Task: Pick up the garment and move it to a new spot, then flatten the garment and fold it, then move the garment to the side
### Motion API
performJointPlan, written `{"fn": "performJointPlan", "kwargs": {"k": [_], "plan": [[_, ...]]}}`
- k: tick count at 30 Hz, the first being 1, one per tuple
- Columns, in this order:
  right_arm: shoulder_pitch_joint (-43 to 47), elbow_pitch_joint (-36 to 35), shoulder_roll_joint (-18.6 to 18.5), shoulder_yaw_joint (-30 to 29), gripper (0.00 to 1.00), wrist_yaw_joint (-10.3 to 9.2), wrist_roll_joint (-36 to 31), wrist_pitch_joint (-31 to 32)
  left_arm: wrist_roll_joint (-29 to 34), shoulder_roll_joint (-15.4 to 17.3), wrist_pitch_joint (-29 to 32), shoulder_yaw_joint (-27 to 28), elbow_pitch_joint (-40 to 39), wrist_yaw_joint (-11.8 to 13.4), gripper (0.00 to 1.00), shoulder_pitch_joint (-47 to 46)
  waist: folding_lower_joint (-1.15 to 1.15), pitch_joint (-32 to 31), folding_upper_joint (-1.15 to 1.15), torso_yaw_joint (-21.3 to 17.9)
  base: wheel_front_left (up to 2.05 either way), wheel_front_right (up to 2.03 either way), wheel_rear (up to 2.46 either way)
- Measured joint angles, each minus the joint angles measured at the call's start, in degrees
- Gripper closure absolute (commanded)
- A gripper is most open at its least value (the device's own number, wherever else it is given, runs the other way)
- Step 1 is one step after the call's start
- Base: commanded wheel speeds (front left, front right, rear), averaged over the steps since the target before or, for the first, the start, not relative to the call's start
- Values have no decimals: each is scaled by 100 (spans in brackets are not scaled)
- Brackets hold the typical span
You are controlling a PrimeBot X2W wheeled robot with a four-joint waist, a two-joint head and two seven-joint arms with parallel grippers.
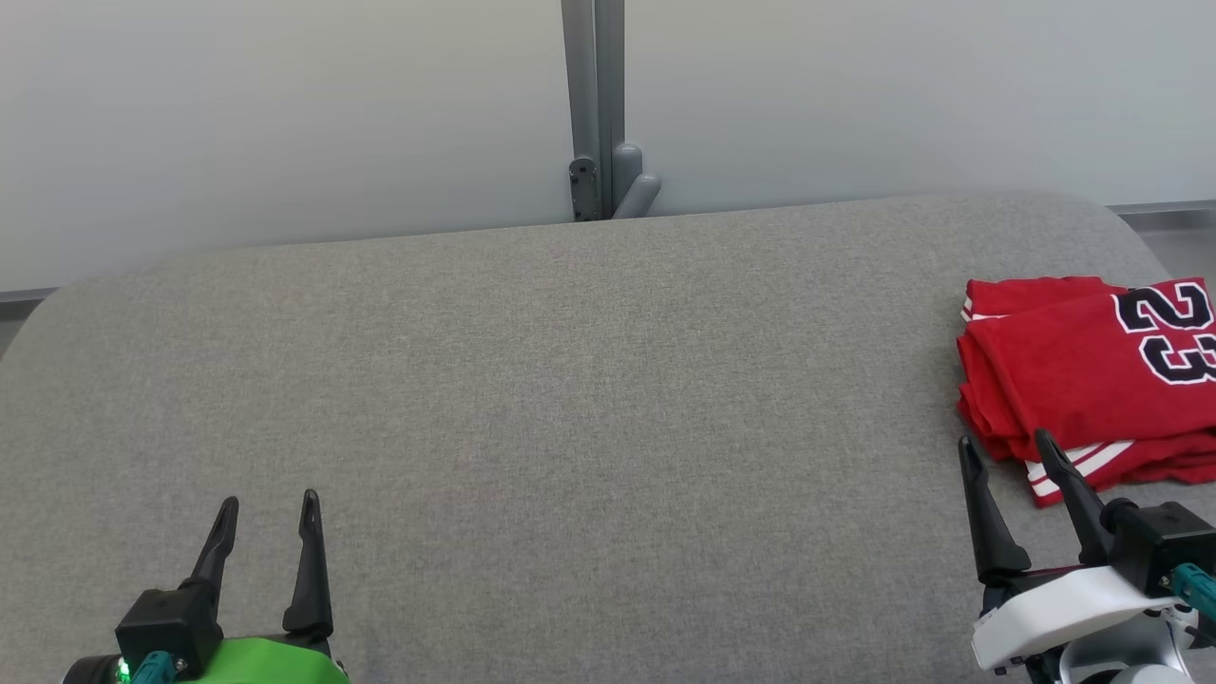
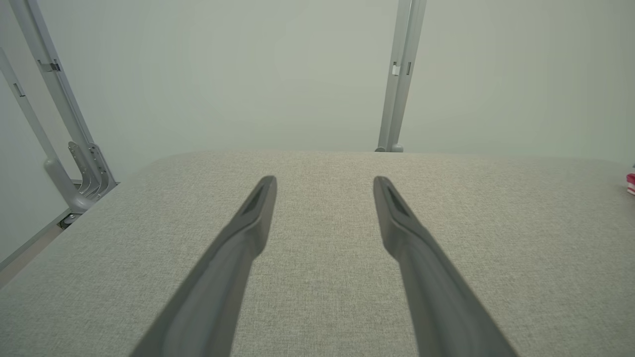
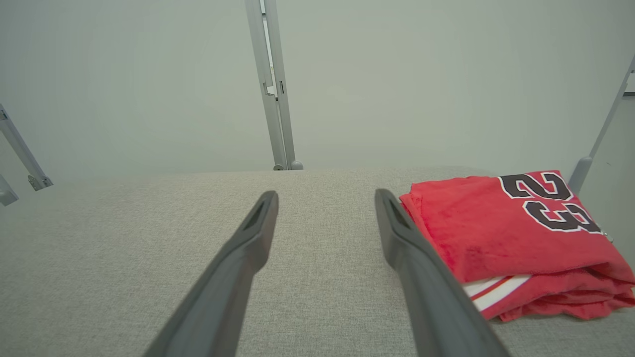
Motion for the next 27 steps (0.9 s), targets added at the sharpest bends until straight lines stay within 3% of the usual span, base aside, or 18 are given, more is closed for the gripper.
{"fn": "performJointPlan", "kwargs": {"k": [9,10,15,27], "plan": [[16,-5,9,29,0,0,19,15,-59,5,-9,21,42,32,0,-3,0,3,0,-11,0,0,0],[18,-7,11,29,100,0,22,15,-59,15,-9,21,42,32,100,-3,0,6,0,-14,0,0,0],[58,220,81,53,100,0,136,36,-138,-103,2,-47,243,21,100,59,0,9,0,-12,0,0,0],[-84,530,105,-167,100,0,1406,412,-1332,-234,37,-22,358,-157,100,5,0,36,0,3,0,0,0]]}}
